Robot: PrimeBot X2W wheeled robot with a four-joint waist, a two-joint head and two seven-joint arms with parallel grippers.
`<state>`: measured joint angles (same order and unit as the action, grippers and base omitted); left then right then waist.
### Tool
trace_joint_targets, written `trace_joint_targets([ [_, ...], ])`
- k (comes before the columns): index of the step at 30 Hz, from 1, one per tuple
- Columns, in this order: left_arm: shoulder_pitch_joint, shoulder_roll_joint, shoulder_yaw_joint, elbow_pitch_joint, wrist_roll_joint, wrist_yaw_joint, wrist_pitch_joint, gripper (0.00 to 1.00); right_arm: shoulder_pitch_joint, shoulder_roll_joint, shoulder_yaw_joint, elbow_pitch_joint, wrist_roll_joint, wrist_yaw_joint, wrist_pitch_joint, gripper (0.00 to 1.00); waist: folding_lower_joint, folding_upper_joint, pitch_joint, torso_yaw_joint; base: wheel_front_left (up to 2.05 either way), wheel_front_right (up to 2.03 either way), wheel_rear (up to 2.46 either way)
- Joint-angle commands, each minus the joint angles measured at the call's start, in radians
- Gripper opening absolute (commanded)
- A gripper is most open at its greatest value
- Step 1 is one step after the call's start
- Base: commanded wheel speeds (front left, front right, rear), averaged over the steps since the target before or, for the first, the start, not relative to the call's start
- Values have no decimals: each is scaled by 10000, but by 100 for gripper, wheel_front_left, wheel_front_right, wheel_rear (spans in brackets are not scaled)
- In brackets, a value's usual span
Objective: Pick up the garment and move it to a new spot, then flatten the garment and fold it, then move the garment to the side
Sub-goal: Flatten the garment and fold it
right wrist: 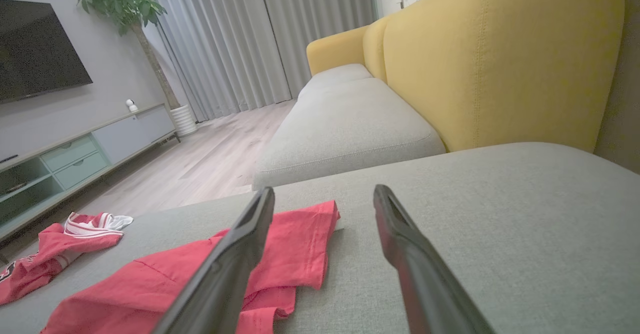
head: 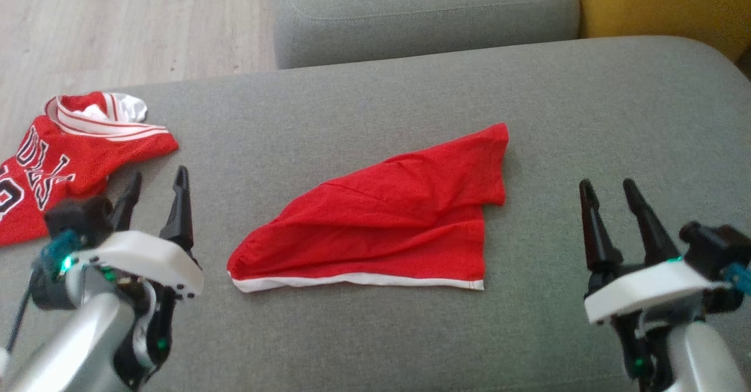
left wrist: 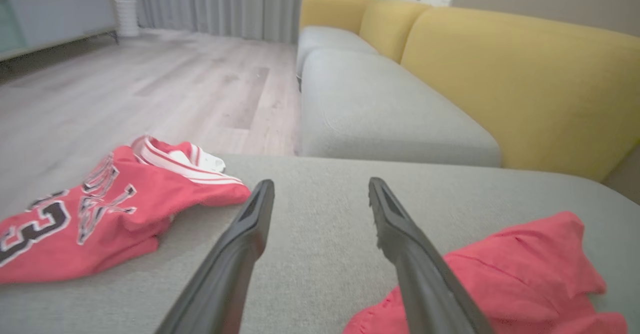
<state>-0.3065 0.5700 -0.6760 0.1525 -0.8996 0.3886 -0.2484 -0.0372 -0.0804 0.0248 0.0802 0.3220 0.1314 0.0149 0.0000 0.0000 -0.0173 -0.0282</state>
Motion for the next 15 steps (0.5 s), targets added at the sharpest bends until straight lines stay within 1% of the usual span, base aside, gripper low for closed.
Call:
trace_joint_targets([
  [1, -9, 73, 954, -575, 650, 205, -128, 100, 35, -136, 351, -251, 72, -7, -265, 100, 0, 0, -61, 39, 0, 0, 0],
  [3, 785, -412, 1665, -1067, 1451, 334, -130, 100, 185, -164, 546, -172, 213, -7, -592, 100, 0, 0, -108, 46, 0, 0, 0],
  [5, 1559, -878, 2216, -1366, 2151, 271, -131, 100, 368, -233, 683, -59, 292, -7, -895, 100, 0, 0, -171, 50, 0, 0, 0],
  [7, 2233, -1338, 2729, -1575, 2741, 53, -131, 100, 558, -296, 804, 34, 326, -7, -1157, 100, 0, 0, -228, 32, 0, 0, 0],
  [11, 3206, -2032, 3567, -1853, 3748, -401, -132, 100, 822, -413, 919, 230, 347, -7, -1410, 100, 0, 0, -308, -9, 0, 0, 0],
  [14, 3593, -2414, 4044, -1860, 4215, -761, -132, 100, 826, -505, 1008, 249, 287, -7, -1496, 100, 0, 0, -330, -36, 0, 0, 0],
  [15, 3593, -2414, 4044, -1860, 4215, -761, -132, 100, 826, -505, 1008, 249, 287, -7, -1496, 100, 0, 0, -330, -36, 0, 0, 0],
])
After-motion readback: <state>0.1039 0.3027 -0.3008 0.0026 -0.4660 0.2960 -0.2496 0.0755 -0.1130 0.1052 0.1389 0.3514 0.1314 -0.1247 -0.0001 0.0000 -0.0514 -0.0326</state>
